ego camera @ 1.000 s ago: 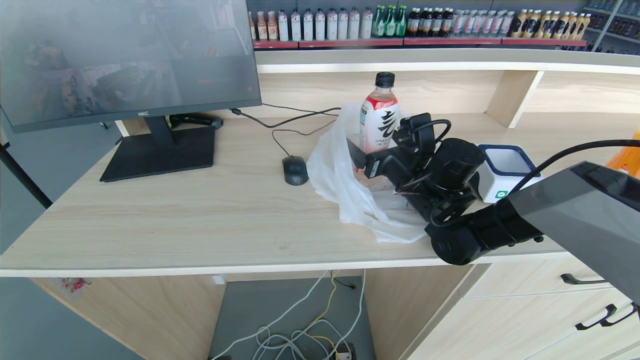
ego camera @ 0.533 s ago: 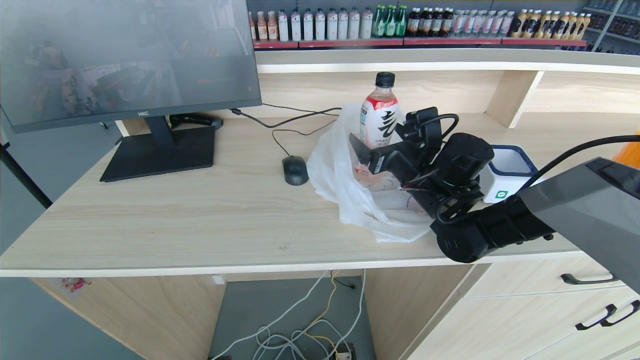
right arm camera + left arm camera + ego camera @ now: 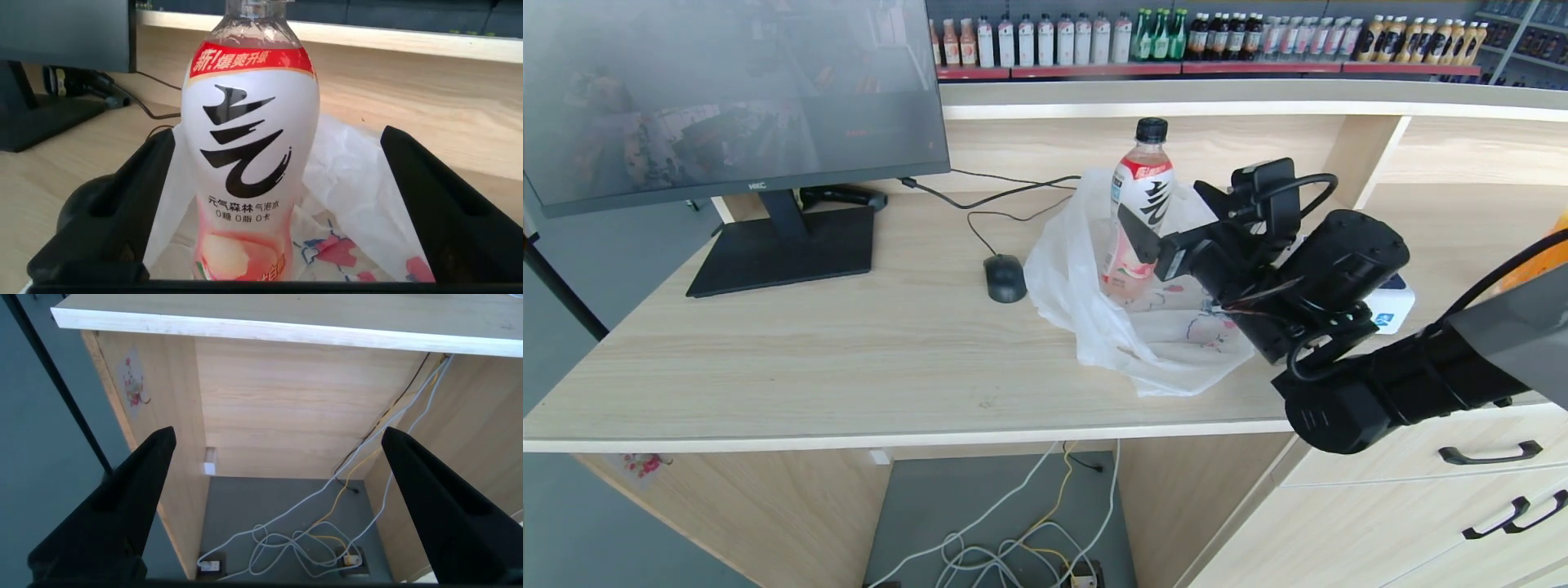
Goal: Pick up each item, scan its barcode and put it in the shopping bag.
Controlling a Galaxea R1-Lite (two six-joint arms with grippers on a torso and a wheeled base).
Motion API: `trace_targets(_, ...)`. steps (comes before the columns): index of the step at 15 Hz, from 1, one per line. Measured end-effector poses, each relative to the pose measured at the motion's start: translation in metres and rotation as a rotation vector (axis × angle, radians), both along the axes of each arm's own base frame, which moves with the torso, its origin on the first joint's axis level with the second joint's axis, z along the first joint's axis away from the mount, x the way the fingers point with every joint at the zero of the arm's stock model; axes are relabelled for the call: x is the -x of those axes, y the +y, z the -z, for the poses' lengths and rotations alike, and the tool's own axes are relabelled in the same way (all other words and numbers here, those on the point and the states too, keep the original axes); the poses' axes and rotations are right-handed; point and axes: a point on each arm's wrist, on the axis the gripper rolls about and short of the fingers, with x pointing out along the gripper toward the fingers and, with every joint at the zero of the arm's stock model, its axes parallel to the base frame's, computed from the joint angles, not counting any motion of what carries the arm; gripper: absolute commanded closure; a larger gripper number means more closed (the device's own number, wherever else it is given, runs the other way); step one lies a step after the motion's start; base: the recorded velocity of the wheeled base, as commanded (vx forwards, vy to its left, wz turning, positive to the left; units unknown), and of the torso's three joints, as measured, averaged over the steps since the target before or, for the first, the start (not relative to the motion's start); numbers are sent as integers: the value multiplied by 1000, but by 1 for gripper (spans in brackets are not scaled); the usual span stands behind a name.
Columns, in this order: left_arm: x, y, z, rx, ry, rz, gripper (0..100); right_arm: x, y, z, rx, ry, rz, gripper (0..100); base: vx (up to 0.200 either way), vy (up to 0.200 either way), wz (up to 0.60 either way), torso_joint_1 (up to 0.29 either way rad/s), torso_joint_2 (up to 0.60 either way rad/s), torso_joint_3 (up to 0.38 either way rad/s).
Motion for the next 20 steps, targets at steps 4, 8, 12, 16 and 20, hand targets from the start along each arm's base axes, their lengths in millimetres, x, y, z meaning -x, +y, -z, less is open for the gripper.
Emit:
trace_targets(4, 0, 0, 0, 0, 0, 0, 0, 42, -16, -5, 33, -4, 1, 0, 0, 0, 0, 0, 0, 0)
trace_targets(8, 0, 0, 0, 0, 0, 0, 0, 88, -24, -11, 47, 0, -36, 0, 0, 0, 0, 0, 0, 0)
trace_targets(12, 0, 0, 0, 0, 0, 0, 0, 140, -37, 3, 103, 56, -84, 0, 0, 0, 0, 0, 0, 0)
trace_targets(16, 0, 0, 0, 1, 0, 0, 0, 162, -46, -8, 13, 38, -125, 0, 0, 0, 0, 0, 0, 0)
trace_targets(20, 0, 0, 0, 3, 0, 0, 0, 164, -51, -21, -24, -13, -116, 0, -50, 0, 0, -1, 1, 2)
